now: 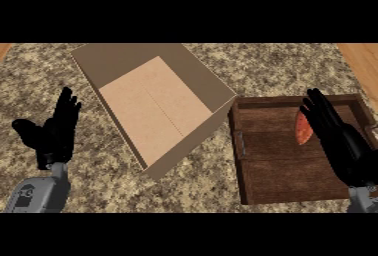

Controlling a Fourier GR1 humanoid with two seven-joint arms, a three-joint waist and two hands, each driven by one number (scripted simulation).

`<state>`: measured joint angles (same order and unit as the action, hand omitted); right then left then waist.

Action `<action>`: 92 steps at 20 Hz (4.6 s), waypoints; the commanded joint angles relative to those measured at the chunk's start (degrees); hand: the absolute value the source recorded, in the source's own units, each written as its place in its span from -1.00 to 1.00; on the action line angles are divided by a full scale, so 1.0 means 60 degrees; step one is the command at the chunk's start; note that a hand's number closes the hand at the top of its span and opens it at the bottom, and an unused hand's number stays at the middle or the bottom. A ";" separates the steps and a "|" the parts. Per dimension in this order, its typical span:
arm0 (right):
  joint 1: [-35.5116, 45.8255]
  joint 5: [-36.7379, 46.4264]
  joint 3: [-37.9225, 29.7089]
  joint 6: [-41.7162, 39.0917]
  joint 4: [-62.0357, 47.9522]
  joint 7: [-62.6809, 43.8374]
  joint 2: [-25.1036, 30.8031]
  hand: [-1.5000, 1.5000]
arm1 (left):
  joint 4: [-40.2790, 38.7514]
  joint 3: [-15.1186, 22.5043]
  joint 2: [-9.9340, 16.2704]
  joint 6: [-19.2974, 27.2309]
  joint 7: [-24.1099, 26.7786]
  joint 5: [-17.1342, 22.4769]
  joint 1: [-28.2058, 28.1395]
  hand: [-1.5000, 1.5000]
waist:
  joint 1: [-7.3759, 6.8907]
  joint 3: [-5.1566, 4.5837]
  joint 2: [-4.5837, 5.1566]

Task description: Pick the sweet potato from the tray and place it in the cardboard box

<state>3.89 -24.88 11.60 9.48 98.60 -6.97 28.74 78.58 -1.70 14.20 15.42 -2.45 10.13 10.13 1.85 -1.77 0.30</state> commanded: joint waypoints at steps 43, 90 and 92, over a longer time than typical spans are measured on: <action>0.3268 0.4152 -0.0002 -0.2923 -0.2502 -0.8033 0.2628 -1.00 | 0.1773 0.1179 0.0594 -0.0823 -0.0372 -0.2418 -0.2034 0.00 | -0.0362 0.0292 -0.0057; 0.2885 0.8533 -0.2398 -0.4487 -0.4340 -0.6085 -0.1171 1.00 | 0.1527 -0.0487 -0.0571 -0.2377 -0.0194 -0.3266 -0.1816 0.00 | -0.0331 0.0293 -0.0049; 0.3176 0.9278 -0.2203 -0.4155 -0.4930 -0.5582 -0.0823 1.00 | 0.1807 -0.0270 -0.0571 -0.2246 -0.0603 -0.3610 -0.1550 0.00 | -0.0353 0.0295 -0.0043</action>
<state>22.15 27.41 -2.55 -16.52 71.81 -43.82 23.42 89.34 -2.85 10.31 2.58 -5.13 -11.20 -0.57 -0.07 -0.33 -0.28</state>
